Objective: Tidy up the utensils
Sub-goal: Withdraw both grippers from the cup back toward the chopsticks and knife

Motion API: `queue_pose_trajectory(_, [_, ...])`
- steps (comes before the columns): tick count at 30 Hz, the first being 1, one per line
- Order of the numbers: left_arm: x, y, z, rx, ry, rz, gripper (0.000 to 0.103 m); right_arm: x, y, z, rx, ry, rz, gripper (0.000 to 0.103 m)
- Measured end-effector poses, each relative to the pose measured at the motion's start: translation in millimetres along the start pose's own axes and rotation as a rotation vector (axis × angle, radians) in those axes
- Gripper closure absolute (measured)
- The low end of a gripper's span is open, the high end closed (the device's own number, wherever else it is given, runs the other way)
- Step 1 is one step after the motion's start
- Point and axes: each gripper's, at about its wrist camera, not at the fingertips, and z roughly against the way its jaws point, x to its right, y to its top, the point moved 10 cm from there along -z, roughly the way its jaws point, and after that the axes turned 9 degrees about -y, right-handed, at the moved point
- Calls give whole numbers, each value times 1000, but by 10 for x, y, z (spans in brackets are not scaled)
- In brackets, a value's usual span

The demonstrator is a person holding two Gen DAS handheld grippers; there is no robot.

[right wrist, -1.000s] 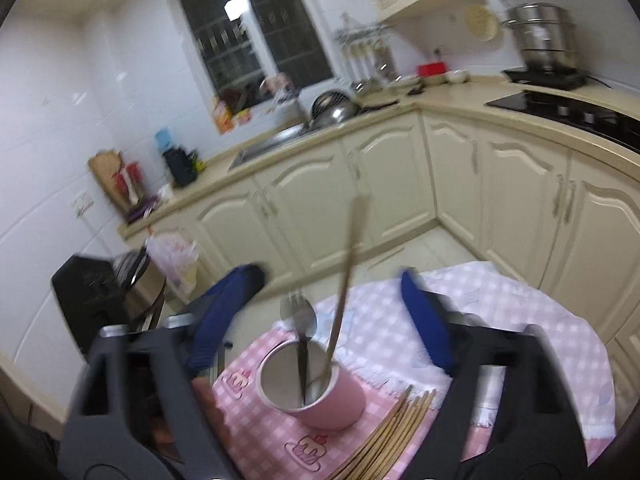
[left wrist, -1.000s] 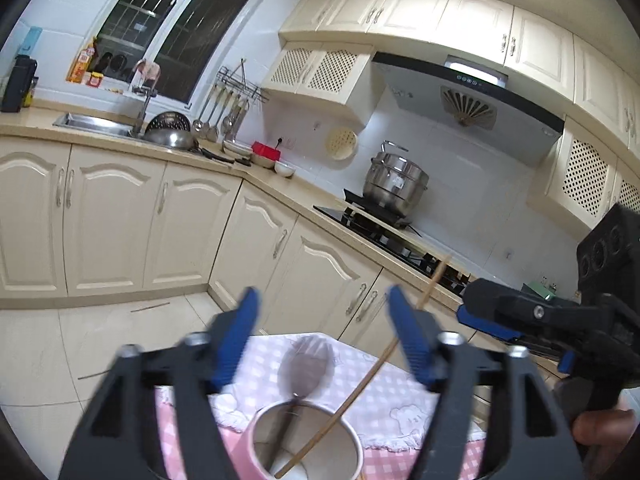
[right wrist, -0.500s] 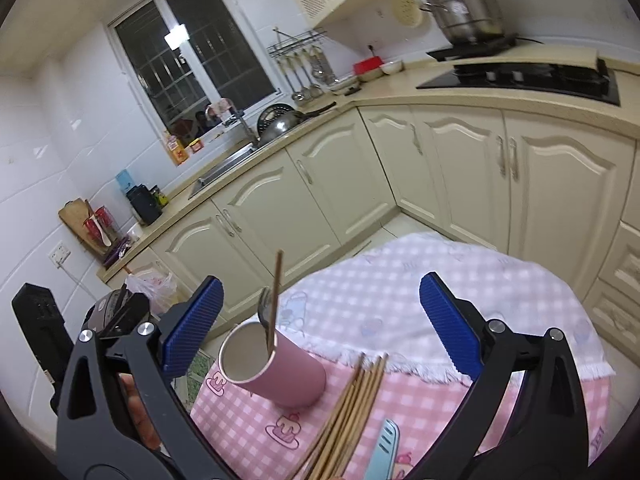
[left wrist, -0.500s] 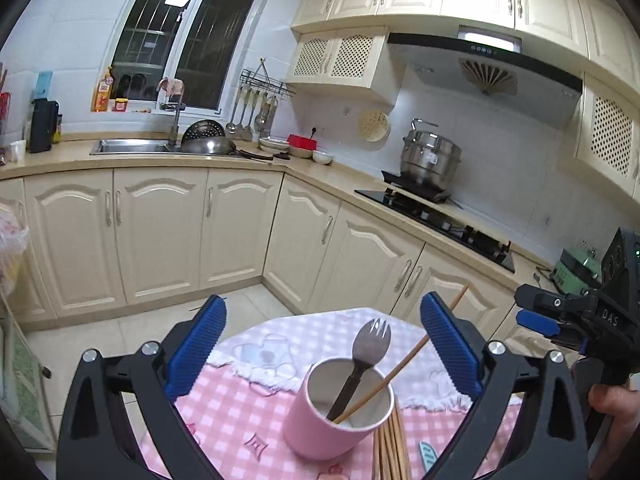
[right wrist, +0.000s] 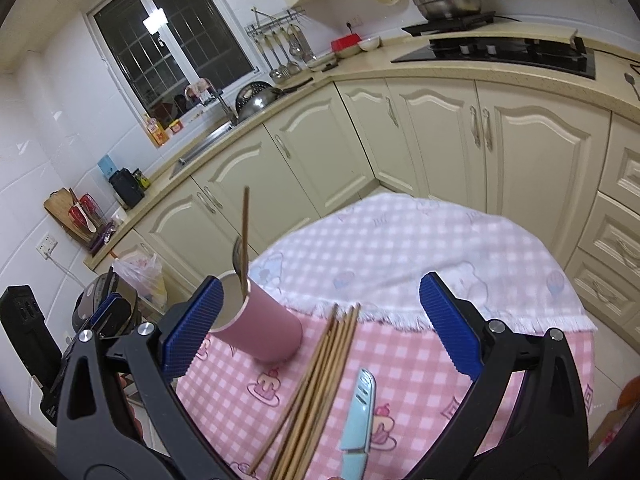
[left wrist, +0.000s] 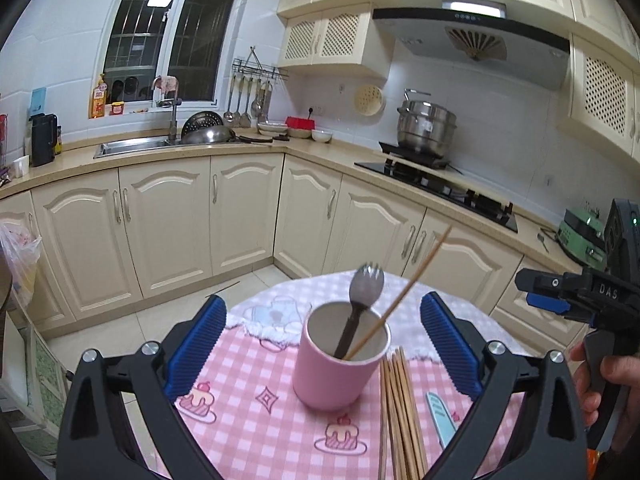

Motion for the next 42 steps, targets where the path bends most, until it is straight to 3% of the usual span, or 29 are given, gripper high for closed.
queue_pose_trajectory(14, [104, -508, -160, -153, -3, -34, 7, 138, -382, -63, -87, -77, 22, 6])
queue_pose_trajectory(29, [151, -1242, -594, -449, 16, -130, 7, 363, -1007, -319, -242, -190, 113, 6])
queue_pose_trajectory(42, [166, -1677, -857, -599, 23, -175, 7, 457, -1354, -462, -331, -232, 152, 6])
